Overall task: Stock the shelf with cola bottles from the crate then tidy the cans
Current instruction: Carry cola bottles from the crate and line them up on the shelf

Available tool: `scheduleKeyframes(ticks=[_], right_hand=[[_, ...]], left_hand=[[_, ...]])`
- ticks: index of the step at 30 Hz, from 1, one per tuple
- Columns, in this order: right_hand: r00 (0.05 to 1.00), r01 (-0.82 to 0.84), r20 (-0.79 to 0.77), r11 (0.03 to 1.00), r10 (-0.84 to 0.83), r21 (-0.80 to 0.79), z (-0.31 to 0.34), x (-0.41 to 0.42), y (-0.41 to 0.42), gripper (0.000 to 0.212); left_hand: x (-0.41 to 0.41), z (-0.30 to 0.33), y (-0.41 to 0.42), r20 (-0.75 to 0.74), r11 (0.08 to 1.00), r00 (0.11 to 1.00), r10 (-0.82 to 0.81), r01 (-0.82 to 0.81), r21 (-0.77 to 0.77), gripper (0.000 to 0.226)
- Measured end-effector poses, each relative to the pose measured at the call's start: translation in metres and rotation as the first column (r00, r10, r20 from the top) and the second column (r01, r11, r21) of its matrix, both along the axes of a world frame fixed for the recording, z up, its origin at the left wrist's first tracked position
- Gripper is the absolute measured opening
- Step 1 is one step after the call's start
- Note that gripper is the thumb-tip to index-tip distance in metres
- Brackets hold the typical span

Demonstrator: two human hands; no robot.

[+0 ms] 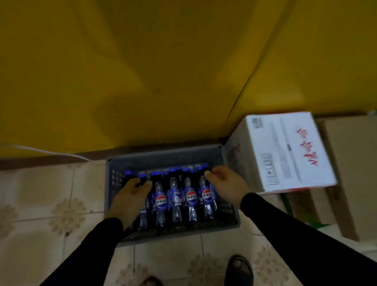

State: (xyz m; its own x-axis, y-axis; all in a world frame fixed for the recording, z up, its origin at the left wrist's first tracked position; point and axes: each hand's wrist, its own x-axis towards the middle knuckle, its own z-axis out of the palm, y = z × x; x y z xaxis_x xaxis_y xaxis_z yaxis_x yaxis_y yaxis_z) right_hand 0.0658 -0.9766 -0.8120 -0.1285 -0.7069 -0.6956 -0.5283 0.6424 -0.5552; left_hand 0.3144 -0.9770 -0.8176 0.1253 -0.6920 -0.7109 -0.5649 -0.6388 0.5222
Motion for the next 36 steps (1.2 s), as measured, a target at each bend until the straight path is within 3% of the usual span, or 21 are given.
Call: scheduleKeyframes(ticks=[7,13,16,18,22,26,28,31,36], right_hand=[[0.996,0.009,-0.086,0.997,-0.002,0.077,-0.213,0.005,-0.007,0.076],[0.974,0.003,-0.223,0.984,0.037,0.18,-0.283,0.008,-0.006,0.092],[0.969,0.064,-0.245,0.979,-0.015,0.192,-0.298,0.005,-0.002,0.081],[0.965,0.145,-0.247,0.968,-0.092,0.206,-0.306,0.001,0.002,0.068],[0.971,0.124,-0.224,0.98,-0.087,0.158,-0.304,0.0,0.003,0.044],[0.983,0.104,-0.156,0.994,-0.096,0.045,-0.275,0.002,0.003,0.043],[0.992,0.032,-0.12,0.999,-0.034,-0.014,-0.25,0.004,0.003,0.042],[0.999,-0.014,-0.046,0.993,0.009,-0.114,-0.193,0.015,-0.001,0.036],[0.992,-0.087,0.06,0.959,0.107,-0.268,-0.089,0.04,-0.012,0.035]], left_hand=[[-0.007,-0.208,-0.001,0.091,0.999,0.995,-0.029,0.025,0.045,0.063],[-0.019,-0.279,-0.006,0.179,0.991,0.98,-0.082,0.061,0.119,0.073],[-0.027,-0.293,-0.003,0.208,0.991,0.976,-0.066,0.039,0.131,0.081],[-0.031,-0.294,-0.002,0.229,0.993,0.973,-0.037,0.01,0.118,0.077],[-0.029,-0.291,-0.004,0.207,0.994,0.978,-0.015,-0.007,0.105,0.071],[-0.022,-0.266,-0.002,0.135,0.997,0.988,0.072,-0.076,0.021,0.074],[-0.017,-0.243,0.0,0.08,0.992,0.99,0.119,-0.116,-0.04,0.078],[-0.008,-0.189,0.002,0.005,0.977,0.985,0.173,-0.171,-0.131,0.064],[0.006,-0.081,-0.003,-0.124,0.93,0.968,0.218,-0.245,-0.273,0.07]])
